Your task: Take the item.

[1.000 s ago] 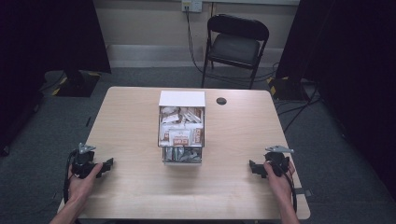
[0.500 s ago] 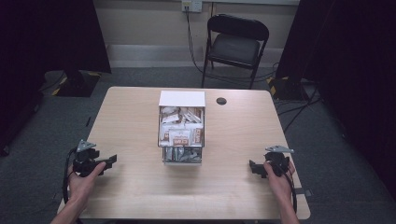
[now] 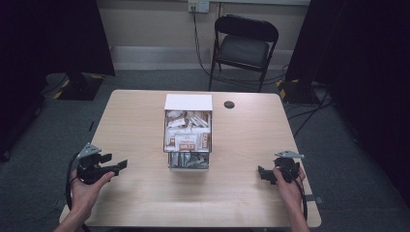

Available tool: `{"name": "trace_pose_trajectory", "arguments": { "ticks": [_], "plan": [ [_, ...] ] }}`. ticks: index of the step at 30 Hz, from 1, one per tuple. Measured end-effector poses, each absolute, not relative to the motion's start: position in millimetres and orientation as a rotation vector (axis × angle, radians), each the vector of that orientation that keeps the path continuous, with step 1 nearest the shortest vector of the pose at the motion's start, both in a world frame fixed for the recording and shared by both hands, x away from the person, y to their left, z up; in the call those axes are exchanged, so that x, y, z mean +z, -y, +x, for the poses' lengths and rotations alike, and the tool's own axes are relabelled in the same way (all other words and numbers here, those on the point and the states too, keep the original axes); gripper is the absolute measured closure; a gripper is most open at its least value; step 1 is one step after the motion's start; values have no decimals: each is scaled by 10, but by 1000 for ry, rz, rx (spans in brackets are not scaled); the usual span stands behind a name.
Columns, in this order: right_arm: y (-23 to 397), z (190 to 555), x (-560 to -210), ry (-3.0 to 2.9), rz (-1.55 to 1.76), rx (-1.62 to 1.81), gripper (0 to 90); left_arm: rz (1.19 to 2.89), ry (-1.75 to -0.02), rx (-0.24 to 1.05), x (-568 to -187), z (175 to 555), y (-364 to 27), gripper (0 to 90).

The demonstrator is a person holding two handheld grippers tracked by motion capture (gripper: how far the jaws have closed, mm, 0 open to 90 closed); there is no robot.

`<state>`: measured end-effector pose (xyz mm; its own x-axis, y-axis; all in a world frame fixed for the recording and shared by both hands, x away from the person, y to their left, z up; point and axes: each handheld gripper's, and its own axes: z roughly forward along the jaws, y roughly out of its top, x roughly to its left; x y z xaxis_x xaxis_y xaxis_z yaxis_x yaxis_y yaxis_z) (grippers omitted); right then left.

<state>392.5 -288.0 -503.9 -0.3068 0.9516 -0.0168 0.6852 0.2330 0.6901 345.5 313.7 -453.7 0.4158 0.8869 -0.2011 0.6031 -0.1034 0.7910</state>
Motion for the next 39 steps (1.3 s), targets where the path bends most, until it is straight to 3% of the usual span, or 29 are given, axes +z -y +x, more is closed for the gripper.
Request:
{"name": "trace_pose_trajectory", "arguments": {
  "ticks": [17,32,39],
  "plan": [
    [2879,3924,-5039,-2074,1502,816,0,1763,-1178,305,-4292,3363,-3134,288],
    [2877,3924,-5039,-2072,1504,815,0,1732,-1014,239,-3973,3404,-2970,422],
    [2877,3924,-5038,-2072,1504,815,0,1754,-943,209,-3833,3442,-2868,444]
  ]
}}
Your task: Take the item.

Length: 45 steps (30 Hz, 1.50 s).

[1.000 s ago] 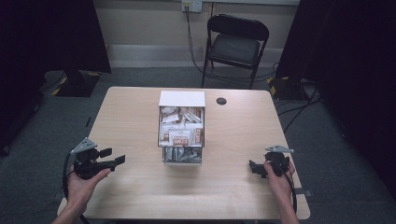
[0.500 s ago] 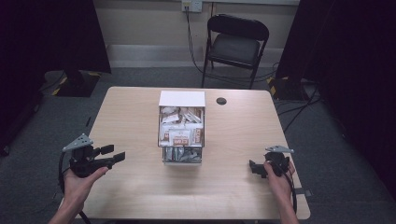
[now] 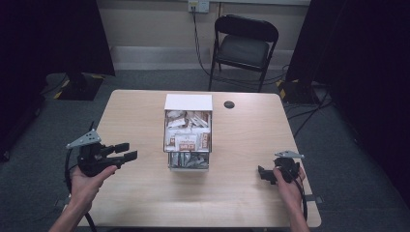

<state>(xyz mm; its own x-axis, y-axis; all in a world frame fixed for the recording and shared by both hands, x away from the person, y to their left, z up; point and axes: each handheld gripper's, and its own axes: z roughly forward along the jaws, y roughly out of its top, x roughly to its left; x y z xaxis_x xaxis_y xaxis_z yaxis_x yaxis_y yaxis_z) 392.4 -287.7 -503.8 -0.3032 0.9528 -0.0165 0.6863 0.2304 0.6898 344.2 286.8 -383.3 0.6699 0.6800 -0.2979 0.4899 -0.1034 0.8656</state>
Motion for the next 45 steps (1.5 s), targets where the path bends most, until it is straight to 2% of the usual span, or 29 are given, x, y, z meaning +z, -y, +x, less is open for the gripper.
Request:
{"name": "trace_pose_trajectory", "arguments": {
  "ticks": [14,19,24,27,38,45],
  "plan": [
    [2877,3924,-5039,-2072,1504,815,0,1741,-778,199,-3405,3556,-2599,511],
    [2879,3926,-5038,-2074,1503,815,0,1756,-692,193,-3253,3561,-2493,502],
    [2878,3925,-5039,-2073,1503,815,0,1720,-683,174,-3213,3612,-2413,500],
    [2878,3925,-5039,-2073,1503,815,0,1721,-680,178,-3185,3639,-2362,557],
    [2878,3925,-5039,-2073,1502,815,0,1721,-611,115,-3089,3798,-2154,552],
    [2878,3925,-5039,-2073,1503,815,0,1784,-555,86,-3098,3883,-1996,559]
  ]
}}
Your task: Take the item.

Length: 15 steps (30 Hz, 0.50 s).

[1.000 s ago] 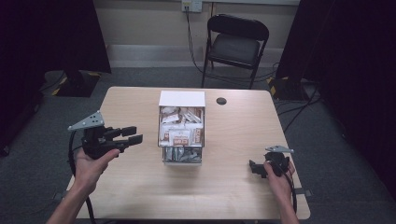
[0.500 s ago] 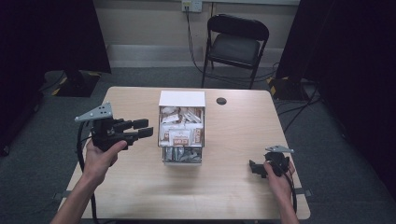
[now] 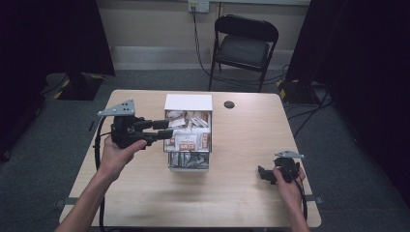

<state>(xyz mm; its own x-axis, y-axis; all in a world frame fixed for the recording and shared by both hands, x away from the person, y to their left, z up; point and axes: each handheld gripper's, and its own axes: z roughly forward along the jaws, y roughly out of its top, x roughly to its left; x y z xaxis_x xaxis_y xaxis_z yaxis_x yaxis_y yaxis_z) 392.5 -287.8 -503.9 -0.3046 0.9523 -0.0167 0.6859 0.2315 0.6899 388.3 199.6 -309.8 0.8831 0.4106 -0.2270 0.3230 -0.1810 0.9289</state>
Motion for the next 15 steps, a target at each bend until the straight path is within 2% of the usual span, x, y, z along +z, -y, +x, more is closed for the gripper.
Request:
{"name": "trace_pose_trajectory", "arguments": {
  "ticks": [7,15],
  "plan": [
    [2878,3924,-5039,-2073,1503,815,0,1798,-511,20,-3163,3963,-1885,586],
    [2878,3925,-5039,-2073,1503,815,0,1824,-521,37,-3198,4034,-1788,629]
  ]
}}
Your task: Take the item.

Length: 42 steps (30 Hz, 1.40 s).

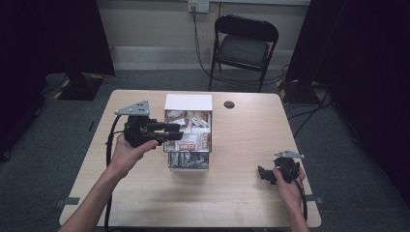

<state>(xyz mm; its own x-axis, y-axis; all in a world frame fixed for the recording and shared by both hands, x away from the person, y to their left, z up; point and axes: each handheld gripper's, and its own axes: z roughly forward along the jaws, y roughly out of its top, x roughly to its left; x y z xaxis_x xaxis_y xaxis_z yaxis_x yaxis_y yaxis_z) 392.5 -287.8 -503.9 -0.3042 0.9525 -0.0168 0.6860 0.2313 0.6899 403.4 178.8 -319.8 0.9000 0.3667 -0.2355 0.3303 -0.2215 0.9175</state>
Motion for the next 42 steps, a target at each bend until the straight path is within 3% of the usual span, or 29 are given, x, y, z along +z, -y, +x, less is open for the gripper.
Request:
{"name": "trace_pose_trajectory", "arguments": {
  "ticks": [19,31,42],
  "plan": [
    [2877,3923,-5038,-2071,1505,813,0,1898,-493,16,-3254,4122,-1603,582],
    [2877,3923,-5038,-2071,1505,814,0,1921,-467,5,-3278,4138,-1614,694],
    [2877,3923,-5038,-2071,1505,814,0,1951,-482,35,-3295,4155,-1620,900]
  ]
}}
